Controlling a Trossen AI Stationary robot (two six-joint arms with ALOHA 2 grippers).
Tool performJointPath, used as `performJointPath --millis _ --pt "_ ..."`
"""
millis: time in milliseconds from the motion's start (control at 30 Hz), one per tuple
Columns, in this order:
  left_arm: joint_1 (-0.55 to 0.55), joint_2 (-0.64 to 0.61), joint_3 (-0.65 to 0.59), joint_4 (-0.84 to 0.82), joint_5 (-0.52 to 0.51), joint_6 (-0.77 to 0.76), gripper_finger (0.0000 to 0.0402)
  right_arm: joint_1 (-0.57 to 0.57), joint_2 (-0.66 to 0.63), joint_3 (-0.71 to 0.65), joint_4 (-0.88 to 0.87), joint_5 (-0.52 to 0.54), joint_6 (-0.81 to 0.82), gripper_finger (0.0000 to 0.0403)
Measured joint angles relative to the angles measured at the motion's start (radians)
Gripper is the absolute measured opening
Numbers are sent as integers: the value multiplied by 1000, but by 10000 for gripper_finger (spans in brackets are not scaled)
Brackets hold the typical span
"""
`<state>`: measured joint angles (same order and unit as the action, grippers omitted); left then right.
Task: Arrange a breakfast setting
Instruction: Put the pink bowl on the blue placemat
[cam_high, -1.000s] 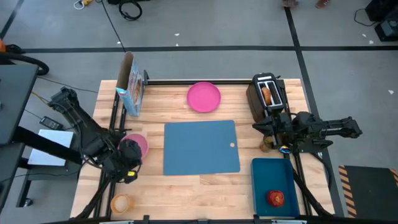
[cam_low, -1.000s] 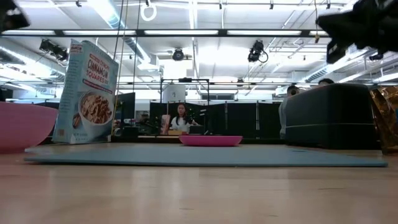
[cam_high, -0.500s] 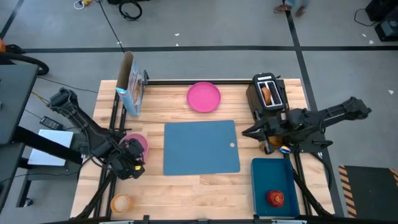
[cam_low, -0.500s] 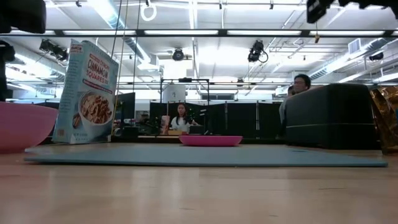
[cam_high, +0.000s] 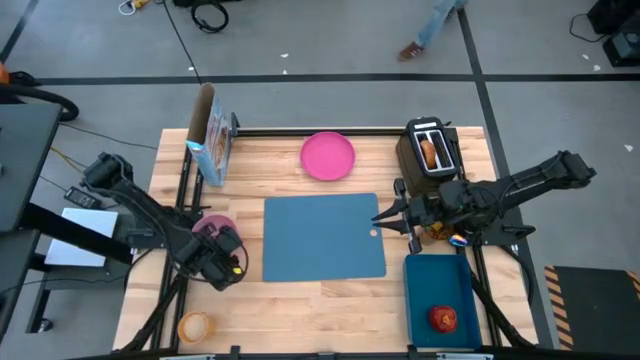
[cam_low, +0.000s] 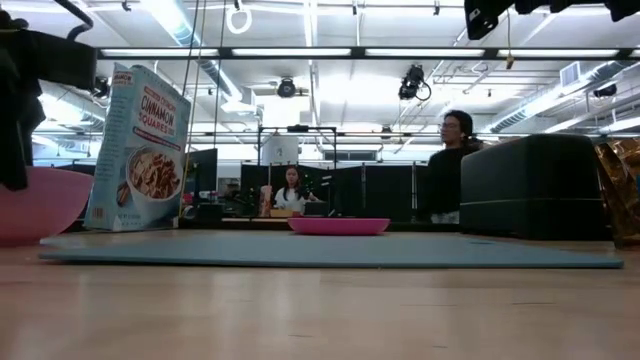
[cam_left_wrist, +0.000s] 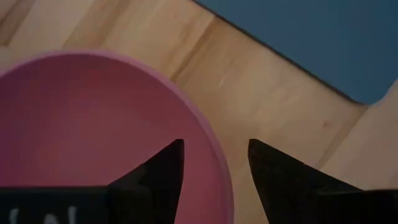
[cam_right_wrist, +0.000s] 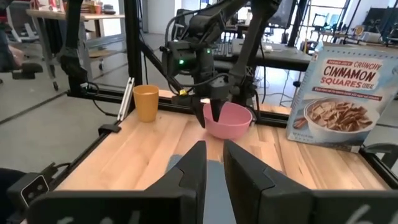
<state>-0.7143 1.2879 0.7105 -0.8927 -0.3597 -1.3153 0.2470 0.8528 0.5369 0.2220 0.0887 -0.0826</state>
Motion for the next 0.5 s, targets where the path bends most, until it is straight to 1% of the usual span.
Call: performJointPath --millis 100,167,267,400,433,500 --pt "0 18 0 38 32 25 170 0 -3 0 2 0 0 61" --pt "0 27 0 47 42 26 152 0 -3 0 2 5 -7 61" --pt "0 36 0 44 42 21 109 0 -3 0 2 23 -36 61" --pt "1 35 1 41 43 22 30 0 -5 0 5 25 -41 61" --pt "0 33 2 33 39 33 17 0 -8 0 11 25 -38 61" --pt "1 33 17 26 40 53 14 0 -21 1 17 26 -34 60"
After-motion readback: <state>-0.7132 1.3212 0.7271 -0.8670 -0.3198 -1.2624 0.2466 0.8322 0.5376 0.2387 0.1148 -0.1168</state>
